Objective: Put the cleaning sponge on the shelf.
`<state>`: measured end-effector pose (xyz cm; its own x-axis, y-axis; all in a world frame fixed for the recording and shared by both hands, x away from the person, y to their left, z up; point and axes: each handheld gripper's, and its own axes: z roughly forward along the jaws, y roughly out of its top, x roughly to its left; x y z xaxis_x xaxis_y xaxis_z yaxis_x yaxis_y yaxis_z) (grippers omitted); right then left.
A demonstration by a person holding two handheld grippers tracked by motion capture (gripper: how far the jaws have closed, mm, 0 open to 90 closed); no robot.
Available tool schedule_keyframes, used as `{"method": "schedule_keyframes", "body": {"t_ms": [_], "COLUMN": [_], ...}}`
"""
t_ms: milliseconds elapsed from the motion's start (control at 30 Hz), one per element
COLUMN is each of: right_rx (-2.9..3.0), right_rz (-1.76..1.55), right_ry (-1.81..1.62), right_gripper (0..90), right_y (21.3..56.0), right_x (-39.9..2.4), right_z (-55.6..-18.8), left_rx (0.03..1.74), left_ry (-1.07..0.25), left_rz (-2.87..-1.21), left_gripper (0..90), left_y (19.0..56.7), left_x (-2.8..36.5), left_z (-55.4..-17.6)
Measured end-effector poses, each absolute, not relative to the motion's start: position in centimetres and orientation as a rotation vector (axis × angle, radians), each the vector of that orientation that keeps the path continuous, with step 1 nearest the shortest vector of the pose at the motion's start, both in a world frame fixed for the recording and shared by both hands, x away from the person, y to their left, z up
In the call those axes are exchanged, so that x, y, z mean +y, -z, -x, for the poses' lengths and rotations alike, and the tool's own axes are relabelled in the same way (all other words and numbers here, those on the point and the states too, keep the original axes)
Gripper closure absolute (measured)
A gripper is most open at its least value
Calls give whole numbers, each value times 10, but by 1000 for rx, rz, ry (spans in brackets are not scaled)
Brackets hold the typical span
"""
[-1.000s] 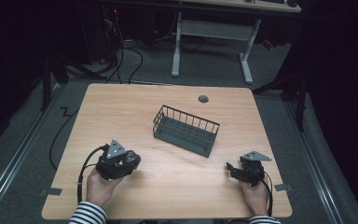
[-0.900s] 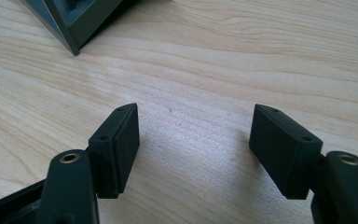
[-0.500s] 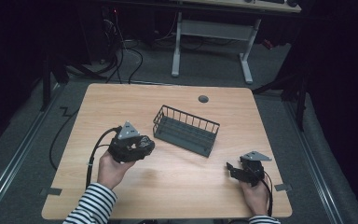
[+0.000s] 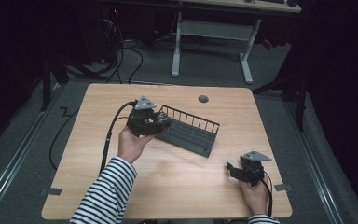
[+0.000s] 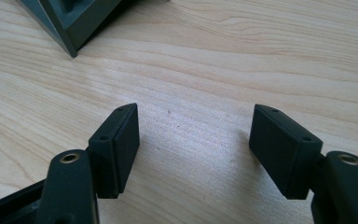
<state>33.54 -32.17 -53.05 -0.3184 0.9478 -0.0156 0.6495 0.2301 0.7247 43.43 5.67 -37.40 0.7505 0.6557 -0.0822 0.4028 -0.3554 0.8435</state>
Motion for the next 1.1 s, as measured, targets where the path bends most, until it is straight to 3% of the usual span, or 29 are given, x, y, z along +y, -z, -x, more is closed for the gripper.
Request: {"method": "schedule_keyframes", "body": {"t_ms": [267,533,1100], "right_rx": [2051,2049,2044], "right_rz": [-1464,-1466,-1467], "right_ry": [-866,-866,-865], "right_gripper": [334,336,336], "right_y": [531,531,531], "right_x": [-322,-322,-322], "right_z": [-335,-335,-336], "left_rx": [795,862,979], "left_ry": [-378,-383,-371], "left_rz": [-2046,-2072,-2114], "left_gripper": [529,520,468], "left_y": [370,391,423], "left_x": [31,11,4], "left_z": [-457,-483,-503]}}
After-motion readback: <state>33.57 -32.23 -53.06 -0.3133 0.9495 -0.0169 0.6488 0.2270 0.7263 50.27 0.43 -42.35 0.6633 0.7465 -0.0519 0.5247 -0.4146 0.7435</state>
